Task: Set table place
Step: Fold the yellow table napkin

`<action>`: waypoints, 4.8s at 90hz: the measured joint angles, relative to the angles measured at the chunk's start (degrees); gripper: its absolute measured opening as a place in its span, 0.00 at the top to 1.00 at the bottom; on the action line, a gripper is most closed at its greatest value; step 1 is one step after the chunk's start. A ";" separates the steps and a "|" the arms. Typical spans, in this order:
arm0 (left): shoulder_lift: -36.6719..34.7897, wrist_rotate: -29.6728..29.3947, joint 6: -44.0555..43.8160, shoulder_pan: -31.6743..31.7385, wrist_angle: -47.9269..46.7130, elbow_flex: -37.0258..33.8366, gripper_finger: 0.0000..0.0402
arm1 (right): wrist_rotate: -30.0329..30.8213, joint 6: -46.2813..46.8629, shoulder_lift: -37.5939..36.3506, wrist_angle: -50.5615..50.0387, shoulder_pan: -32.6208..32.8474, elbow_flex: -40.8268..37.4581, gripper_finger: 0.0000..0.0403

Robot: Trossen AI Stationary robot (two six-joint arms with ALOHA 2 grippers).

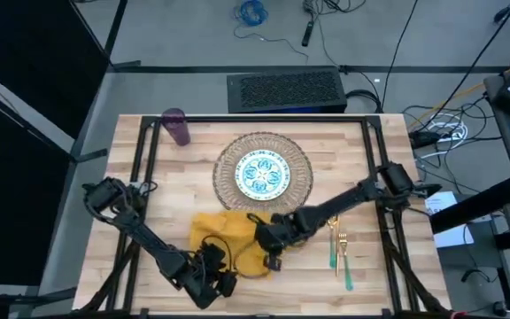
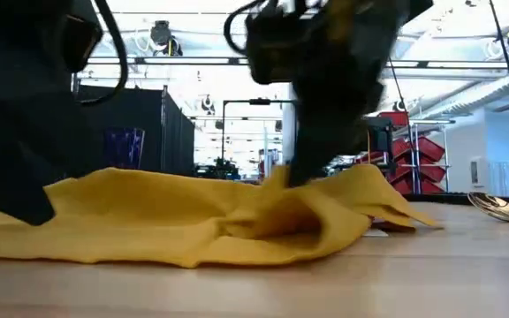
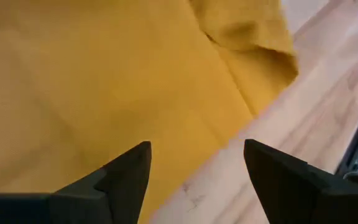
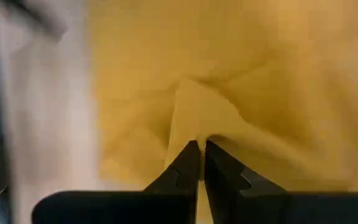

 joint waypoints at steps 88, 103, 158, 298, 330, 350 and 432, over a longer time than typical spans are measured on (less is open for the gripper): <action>0.00 -0.48 -9.88 -3.72 -6.67 -0.07 0.39 | -5.24 25.87 -1.88 -21.21 25.62 0.05 1.00; 0.00 -2.57 -14.08 -5.47 -6.56 -0.07 0.39 | 9.62 27.52 -4.16 -21.07 29.67 0.03 0.97; 0.02 -4.07 -17.68 -7.07 -5.45 -0.07 0.39 | 18.62 22.03 -18.25 -16.42 32.94 0.04 0.71; 0.02 -4.00 -14.51 -5.77 -6.70 -0.07 0.39 | -11.89 -13.70 7.50 29.46 -17.38 -3.47 0.84; 0.02 -4.00 -14.55 -5.78 -6.74 -0.07 0.39 | -11.54 -15.07 7.50 27.12 -17.72 -3.47 0.84; 0.02 -4.00 -14.55 -5.71 -6.98 -0.07 0.39 | -11.83 -15.11 7.50 27.57 -15.86 -3.47 0.84; 0.02 -4.00 -14.68 -5.71 -7.00 -0.07 0.39 | -7.00 -18.33 7.81 30.60 -15.68 -3.47 0.84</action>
